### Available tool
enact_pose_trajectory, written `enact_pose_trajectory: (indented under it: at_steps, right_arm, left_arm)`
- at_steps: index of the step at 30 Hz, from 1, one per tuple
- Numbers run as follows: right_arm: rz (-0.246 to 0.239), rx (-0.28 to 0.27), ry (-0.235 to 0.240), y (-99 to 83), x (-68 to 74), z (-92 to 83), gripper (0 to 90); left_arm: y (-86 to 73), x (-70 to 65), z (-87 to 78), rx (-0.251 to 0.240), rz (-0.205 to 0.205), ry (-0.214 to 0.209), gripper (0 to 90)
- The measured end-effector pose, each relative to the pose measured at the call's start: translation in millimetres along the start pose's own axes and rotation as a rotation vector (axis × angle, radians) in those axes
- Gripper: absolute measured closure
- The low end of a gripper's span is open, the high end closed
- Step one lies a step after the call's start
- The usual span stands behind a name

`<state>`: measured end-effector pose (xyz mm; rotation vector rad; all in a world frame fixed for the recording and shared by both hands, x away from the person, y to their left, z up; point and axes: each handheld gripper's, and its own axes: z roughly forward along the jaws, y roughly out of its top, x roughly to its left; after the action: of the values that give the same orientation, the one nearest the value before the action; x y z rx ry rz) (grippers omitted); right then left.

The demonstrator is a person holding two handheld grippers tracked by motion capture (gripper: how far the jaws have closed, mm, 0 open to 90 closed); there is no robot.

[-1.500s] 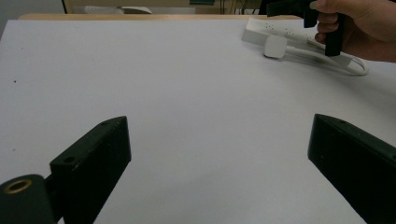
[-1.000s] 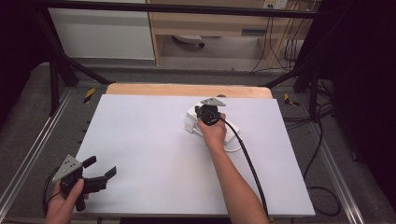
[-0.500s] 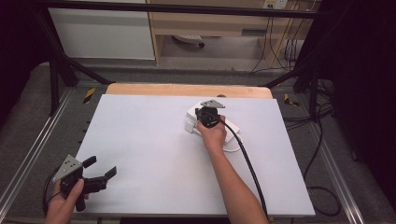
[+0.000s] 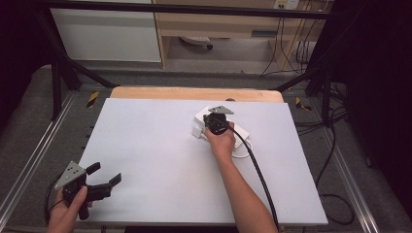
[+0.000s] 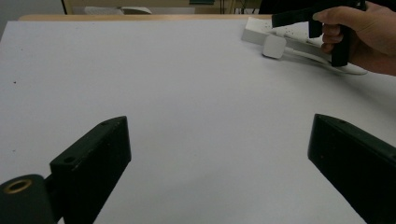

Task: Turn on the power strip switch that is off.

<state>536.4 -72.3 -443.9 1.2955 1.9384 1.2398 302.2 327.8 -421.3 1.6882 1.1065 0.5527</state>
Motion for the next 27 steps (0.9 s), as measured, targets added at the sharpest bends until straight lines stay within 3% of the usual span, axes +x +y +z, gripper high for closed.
enact_pose_trajectory:
  at_steps: [27]
  right_arm:
    - [0.015, 0.024, -0.038, -4.3, -4.1, 3.2, 90.0]
  left_arm:
    - [0.0, -0.3, -0.2, 0.000, 0.000, -0.002, 6.0]
